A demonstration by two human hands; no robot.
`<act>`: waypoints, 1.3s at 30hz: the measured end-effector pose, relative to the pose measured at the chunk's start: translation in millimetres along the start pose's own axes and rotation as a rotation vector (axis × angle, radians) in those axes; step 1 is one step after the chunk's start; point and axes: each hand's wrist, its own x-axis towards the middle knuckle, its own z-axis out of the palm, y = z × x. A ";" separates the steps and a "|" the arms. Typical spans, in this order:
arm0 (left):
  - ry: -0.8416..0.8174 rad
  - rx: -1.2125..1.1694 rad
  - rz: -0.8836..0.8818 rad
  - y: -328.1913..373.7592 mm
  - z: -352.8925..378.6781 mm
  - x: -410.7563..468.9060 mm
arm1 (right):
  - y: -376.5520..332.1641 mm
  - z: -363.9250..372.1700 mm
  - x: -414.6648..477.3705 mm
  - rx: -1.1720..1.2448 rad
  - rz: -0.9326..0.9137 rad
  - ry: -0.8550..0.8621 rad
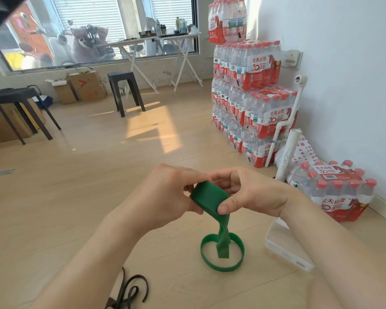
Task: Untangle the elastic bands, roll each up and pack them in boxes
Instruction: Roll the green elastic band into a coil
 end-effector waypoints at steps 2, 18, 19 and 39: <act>0.004 0.006 -0.021 2.1 -2.4 -0.9 | 0.5 -0.5 1.0 0.029 -0.001 -0.006; -0.066 -0.536 -0.299 0.5 -10.0 -4.3 | 6.1 4.1 3.8 -0.139 -0.009 -0.033; -0.061 -0.534 -0.301 -1.1 -10.9 -4.7 | 5.9 3.3 3.8 -0.172 0.015 -0.014; -0.108 -0.085 -0.103 -11.1 7.6 -0.5 | 3.9 5.9 3.4 -0.156 0.065 0.126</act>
